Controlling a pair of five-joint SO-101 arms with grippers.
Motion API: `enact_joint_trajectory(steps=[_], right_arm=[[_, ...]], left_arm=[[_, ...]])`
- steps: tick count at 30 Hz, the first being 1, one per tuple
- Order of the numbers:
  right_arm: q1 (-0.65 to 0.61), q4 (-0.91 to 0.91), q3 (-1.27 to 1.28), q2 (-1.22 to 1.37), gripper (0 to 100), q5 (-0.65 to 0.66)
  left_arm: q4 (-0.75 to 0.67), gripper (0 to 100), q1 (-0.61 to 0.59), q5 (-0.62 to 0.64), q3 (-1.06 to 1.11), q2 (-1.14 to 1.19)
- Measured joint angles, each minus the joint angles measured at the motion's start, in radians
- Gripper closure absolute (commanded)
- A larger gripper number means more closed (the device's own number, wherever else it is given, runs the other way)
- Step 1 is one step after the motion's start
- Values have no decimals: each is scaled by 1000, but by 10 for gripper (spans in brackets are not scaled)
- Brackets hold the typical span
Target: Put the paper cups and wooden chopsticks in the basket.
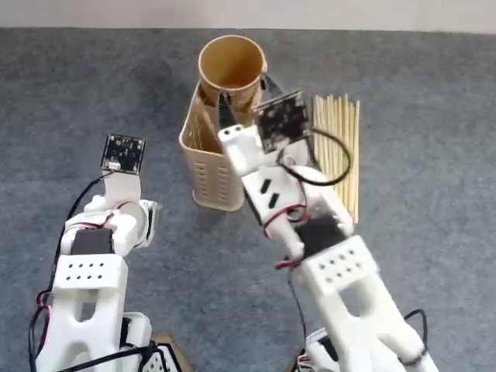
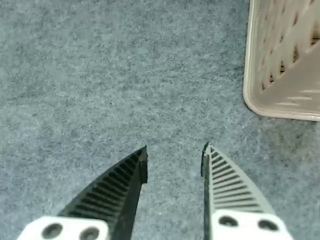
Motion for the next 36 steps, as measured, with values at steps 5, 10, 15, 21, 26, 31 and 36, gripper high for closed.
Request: enact_joint_trajectory(steps=[5, 10, 15, 21, 26, 31, 36], right_arm=[[203, 514, -276, -32, 965, 6], [448, 830, -387, 160, 961, 97], [497, 818, -385, 503, 961, 175], [578, 683, -384, 848, 961, 190], [601, 657, -407, 976, 961, 244], [611, 646, -422, 1059, 961, 253], [638, 606, -434, 1094, 960, 253]], left_arm=[[0, 800, 0, 0, 0, 0], [0, 800, 0, 0, 0, 0], [0, 800, 0, 0, 0, 0], [0, 800, 0, 0, 0, 0], [0, 800, 0, 0, 0, 0], [0, 800, 0, 0, 0, 0], [0, 800, 0, 0, 5, 0]])
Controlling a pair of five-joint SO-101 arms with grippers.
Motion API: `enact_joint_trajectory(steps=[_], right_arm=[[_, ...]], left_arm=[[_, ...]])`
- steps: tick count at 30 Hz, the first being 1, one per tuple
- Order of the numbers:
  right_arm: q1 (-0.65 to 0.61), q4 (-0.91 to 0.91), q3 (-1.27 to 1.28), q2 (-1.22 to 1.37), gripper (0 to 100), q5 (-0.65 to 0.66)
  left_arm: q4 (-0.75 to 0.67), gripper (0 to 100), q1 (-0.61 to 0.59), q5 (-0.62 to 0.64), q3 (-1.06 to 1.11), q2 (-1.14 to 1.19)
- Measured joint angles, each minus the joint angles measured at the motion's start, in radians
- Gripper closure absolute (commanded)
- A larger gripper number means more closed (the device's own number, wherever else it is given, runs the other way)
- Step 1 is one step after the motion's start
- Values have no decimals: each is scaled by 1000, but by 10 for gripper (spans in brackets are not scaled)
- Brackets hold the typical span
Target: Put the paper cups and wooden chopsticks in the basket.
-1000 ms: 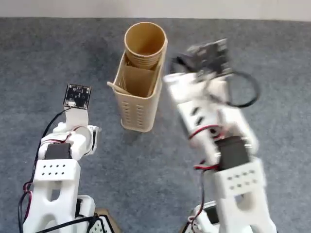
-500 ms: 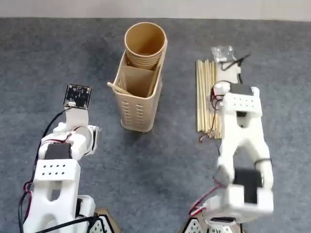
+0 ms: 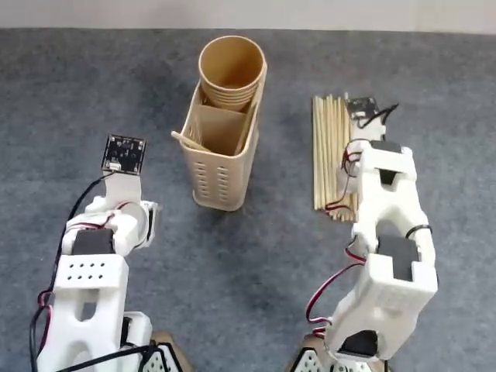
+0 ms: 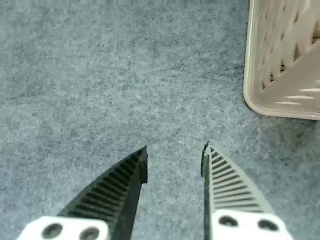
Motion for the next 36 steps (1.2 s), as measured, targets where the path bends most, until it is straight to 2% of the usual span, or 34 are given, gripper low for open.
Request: enact_joint_trajectory(steps=[7, 12, 15, 26, 33, 35, 36], right_arm=[[34, -5, -21, -11, 952, 0], [38, -5, -21, -46, 838, 0], [38, -5, -21, -48, 807, 18], [38, -5, -21, -38, 807, 54], [48, -15, -127, 147, 810, 55], [48, -8, -161, 186, 867, 55], [49, 3, -175, 196, 930, 55]], left_arm=[[0, 800, 0, 0, 0, 0], [0, 800, 0, 0, 0, 0], [0, 800, 0, 0, 0, 0], [0, 800, 0, 0, 0, 0], [0, 800, 0, 0, 0, 0], [0, 800, 0, 0, 0, 0], [0, 800, 0, 0, 0, 0]])
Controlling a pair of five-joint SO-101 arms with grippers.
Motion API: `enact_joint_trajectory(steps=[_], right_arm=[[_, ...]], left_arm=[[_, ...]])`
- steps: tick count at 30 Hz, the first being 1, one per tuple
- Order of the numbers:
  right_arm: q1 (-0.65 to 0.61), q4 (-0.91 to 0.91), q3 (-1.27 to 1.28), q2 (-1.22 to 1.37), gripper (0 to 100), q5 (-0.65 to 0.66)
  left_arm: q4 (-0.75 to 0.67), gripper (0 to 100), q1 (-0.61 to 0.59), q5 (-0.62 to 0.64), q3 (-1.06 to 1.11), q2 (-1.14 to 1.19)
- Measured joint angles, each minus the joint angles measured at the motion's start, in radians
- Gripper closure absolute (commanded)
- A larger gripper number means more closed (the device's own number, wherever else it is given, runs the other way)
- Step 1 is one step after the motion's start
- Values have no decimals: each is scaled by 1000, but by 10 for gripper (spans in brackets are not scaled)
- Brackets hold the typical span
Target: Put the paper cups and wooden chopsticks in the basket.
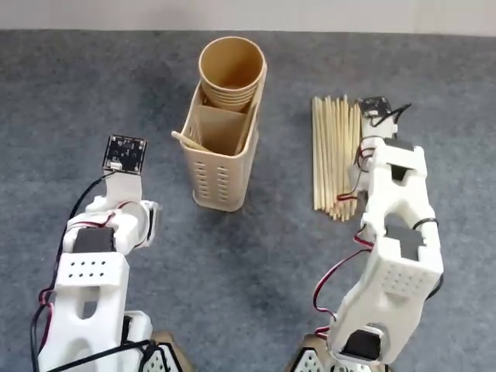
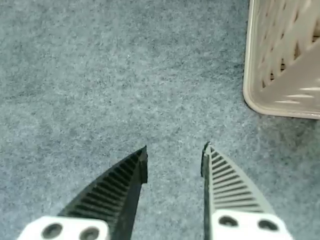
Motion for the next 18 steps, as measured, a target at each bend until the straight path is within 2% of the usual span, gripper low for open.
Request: enact_joint_trajectory(steps=[1, 4, 11, 18], right_arm=[[2, 15, -15, 8, 998, 0], [8, 72, -77, 9, 950, 0], [0, 325, -252, -44, 950, -12], [-44, 437, -453, -327, 995, -373]], left_arm=[[0, 800, 0, 0, 0, 0], [0, 800, 0, 0, 0, 0], [0, 800, 0, 0, 0, 0], [0, 800, 0, 0, 0, 0]])
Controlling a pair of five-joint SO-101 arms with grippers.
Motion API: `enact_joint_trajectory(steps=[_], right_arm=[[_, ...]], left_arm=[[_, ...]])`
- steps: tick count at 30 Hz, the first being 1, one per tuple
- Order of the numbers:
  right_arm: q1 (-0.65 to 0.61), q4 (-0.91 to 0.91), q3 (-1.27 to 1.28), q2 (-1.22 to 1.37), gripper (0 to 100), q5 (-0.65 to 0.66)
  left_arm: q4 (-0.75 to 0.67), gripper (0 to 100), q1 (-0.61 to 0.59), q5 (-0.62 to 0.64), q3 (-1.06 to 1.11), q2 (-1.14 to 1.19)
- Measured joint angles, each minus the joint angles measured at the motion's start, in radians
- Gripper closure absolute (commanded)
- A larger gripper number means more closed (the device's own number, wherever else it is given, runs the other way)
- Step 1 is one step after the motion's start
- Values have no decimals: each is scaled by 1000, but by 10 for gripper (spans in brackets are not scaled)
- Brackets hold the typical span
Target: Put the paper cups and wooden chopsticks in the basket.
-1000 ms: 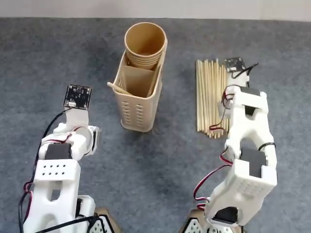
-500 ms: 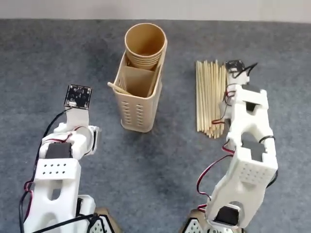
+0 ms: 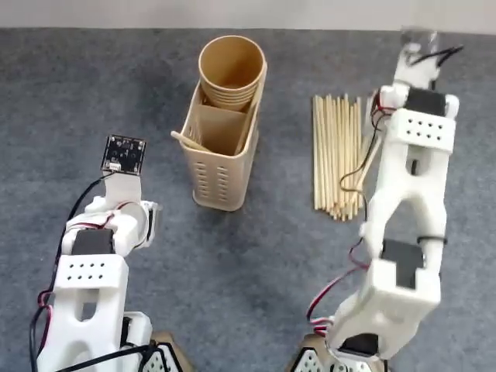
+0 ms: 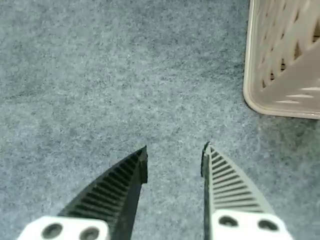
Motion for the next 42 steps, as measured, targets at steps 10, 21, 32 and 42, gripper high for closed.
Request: enact_joint_trajectory(steps=[10, 21, 32, 42], right_arm=[[-339, -126, -14, -394, 995, -153], [-212, -83, 333, -483, 972, 34], [74, -186, 497, -83, 822, 183], [69, -210, 427, 160, 740, 66]], left_arm=[[0, 800, 0, 0, 0, 0], [0, 800, 0, 0, 0, 0], [0, 800, 5, 0, 0, 0], [0, 800, 5, 0, 0, 0]])
